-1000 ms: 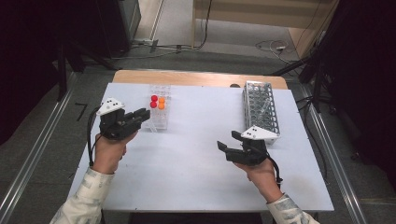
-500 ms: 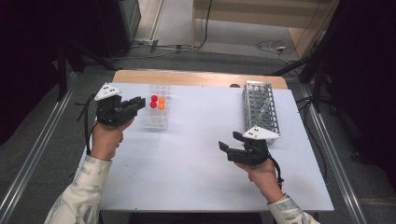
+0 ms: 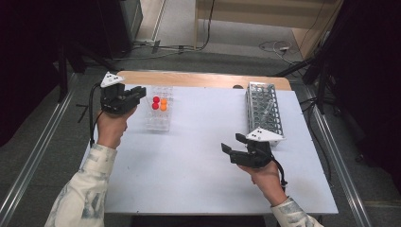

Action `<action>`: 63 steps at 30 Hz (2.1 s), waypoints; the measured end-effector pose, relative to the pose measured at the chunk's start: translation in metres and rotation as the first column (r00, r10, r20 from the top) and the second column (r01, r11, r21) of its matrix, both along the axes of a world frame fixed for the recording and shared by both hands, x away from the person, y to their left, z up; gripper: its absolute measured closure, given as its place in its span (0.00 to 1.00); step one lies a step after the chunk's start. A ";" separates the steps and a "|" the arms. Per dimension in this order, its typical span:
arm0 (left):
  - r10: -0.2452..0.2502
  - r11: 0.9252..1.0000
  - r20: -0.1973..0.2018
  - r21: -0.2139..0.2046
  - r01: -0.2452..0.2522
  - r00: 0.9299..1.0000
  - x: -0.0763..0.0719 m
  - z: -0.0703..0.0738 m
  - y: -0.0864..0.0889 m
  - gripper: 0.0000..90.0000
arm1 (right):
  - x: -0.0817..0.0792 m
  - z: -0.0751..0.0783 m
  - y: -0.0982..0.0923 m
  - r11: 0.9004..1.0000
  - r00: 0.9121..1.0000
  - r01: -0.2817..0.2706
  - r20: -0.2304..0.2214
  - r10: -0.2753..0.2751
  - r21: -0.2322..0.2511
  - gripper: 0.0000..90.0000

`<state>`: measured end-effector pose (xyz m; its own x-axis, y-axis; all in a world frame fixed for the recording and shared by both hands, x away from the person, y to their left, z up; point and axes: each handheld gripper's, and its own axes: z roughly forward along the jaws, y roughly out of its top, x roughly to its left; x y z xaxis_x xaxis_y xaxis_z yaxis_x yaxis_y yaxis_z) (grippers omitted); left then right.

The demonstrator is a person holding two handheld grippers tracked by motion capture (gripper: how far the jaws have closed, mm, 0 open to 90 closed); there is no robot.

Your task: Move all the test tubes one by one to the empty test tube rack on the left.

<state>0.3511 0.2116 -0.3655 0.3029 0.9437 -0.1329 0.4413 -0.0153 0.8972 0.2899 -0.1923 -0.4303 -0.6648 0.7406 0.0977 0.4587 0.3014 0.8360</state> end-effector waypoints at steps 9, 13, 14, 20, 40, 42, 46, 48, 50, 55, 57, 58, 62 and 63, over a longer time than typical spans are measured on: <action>0.058 0.998 -0.004 0.007 -0.058 0.998 0.018 -0.011 0.000 0.85 | 0.000 0.000 -0.003 1.000 1.000 0.005 0.005 -0.005 0.007 0.33; 0.053 0.998 -0.003 0.019 -0.053 0.999 0.019 -0.014 -0.004 0.85 | 0.000 0.000 -0.003 1.000 1.000 0.004 0.007 -0.004 0.006 0.33; 0.053 0.998 -0.001 0.024 -0.052 0.999 0.020 -0.014 -0.005 0.85 | 0.000 0.001 -0.003 1.000 1.000 0.004 0.008 -0.004 0.006 0.33; 0.052 0.997 0.004 0.051 -0.052 0.999 0.020 -0.021 -0.010 0.85 | 0.000 0.001 -0.002 1.000 1.000 0.006 0.006 -0.006 0.006 0.33; 0.063 0.995 -0.023 0.074 -0.061 0.998 0.018 -0.043 -0.017 0.81 | -0.001 0.000 -0.001 1.000 1.000 0.001 0.004 -0.001 -0.001 0.33; 0.066 0.996 -0.022 0.064 -0.065 0.998 0.017 -0.042 -0.016 0.81 | -0.001 0.000 -0.001 1.000 1.000 0.002 0.005 -0.002 -0.001 0.33; 0.069 0.997 -0.022 0.022 -0.068 0.997 0.011 -0.037 -0.012 0.73 | 0.000 0.001 -0.004 1.000 1.000 0.012 0.012 -0.012 0.000 0.34; 0.073 0.997 -0.006 -0.018 -0.073 0.997 0.004 -0.033 -0.010 0.63 | 0.001 0.001 -0.006 1.000 1.000 0.026 0.017 -0.026 -0.004 0.34; 0.075 0.996 0.005 -0.044 -0.074 0.997 -0.003 -0.030 -0.010 0.51 | 0.005 0.003 -0.012 0.999 0.998 0.051 0.024 -0.051 -0.001 0.34; 0.044 0.998 0.011 -0.053 -0.043 0.999 -0.022 -0.026 -0.020 0.27 | 0.017 0.009 -0.028 0.991 0.989 0.134 0.056 -0.134 -0.010 0.34; 0.022 0.998 0.014 -0.063 -0.021 1.000 -0.029 -0.025 -0.024 0.24 | 0.023 0.011 -0.038 0.983 0.981 0.184 0.059 -0.183 -0.003 0.34; 0.009 0.997 0.021 -0.074 -0.007 1.000 -0.033 -0.025 -0.026 0.23 | 0.027 0.011 -0.043 0.978 0.975 0.211 0.067 -0.210 -0.005 0.35; -0.032 0.997 0.032 -0.075 0.034 0.999 -0.043 -0.024 -0.035 0.23 | 0.042 0.011 -0.063 0.949 0.946 0.315 0.076 -0.314 -0.005 0.36; -0.044 0.996 0.033 -0.072 0.047 0.998 -0.045 -0.024 -0.037 0.23 | 0.045 0.011 -0.066 0.941 0.938 0.338 0.083 -0.336 -0.007 0.36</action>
<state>0.3065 0.1746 -0.3893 0.3505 0.9171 -0.1900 0.4133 0.0306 0.9101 0.3353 -0.2586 -0.4197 -0.3807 0.9240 0.0370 0.4687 0.1583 0.8690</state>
